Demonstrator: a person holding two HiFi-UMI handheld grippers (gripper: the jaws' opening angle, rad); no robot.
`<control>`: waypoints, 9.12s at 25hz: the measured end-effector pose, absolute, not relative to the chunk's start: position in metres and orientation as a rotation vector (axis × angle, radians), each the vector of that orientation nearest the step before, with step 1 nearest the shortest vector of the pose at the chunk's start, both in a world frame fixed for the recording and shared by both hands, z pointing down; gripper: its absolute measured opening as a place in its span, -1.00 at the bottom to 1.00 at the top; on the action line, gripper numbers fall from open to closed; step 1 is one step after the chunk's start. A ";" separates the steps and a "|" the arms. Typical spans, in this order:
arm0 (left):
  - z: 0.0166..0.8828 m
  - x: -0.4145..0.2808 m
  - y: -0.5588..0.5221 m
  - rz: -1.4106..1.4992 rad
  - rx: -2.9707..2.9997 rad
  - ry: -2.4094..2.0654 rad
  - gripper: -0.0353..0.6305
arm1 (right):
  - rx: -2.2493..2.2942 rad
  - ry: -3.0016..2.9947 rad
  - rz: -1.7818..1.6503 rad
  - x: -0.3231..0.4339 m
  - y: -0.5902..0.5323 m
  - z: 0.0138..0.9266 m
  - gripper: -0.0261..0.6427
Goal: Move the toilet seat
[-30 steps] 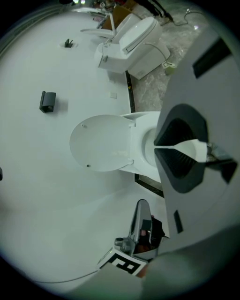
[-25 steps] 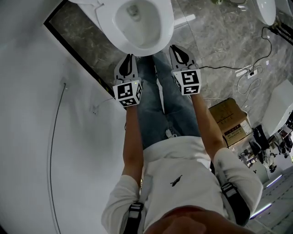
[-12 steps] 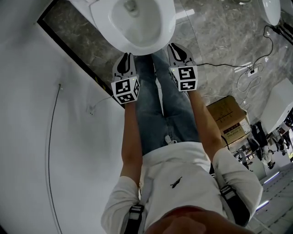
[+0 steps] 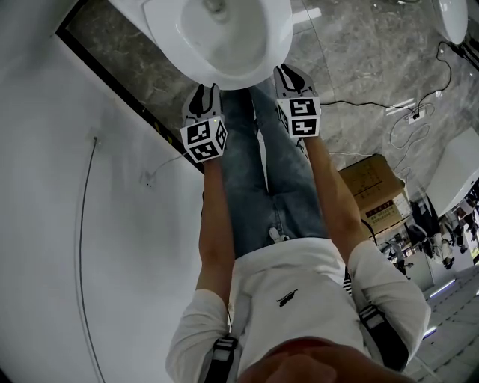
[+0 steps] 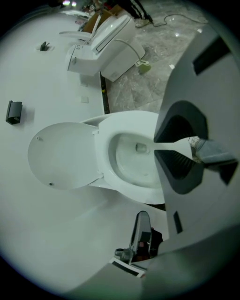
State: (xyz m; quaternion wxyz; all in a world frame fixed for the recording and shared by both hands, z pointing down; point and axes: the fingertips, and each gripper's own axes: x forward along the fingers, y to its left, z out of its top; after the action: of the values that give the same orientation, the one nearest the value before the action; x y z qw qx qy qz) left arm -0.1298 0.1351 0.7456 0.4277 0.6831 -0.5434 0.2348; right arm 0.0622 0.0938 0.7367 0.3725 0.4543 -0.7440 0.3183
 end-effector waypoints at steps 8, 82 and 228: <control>0.775 -0.133 0.144 0.629 1.619 -1.347 -0.34 | 1.160 -1.840 0.889 0.074 0.103 0.765 -0.61; 0.712 -0.131 0.148 0.418 1.513 -1.320 0.01 | 1.217 -1.968 1.270 0.071 0.102 0.699 -0.13; 0.462 -0.167 -0.065 0.519 2.050 -1.577 -0.05 | 1.053 -2.433 0.543 -0.002 -0.101 0.449 -0.25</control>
State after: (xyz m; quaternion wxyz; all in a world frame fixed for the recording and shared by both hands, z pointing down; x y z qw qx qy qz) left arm -0.1665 -0.0653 0.4615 0.2494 0.7525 -0.5789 0.1905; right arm -0.0024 -0.1007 0.4486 0.2162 0.3799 -0.8778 0.1960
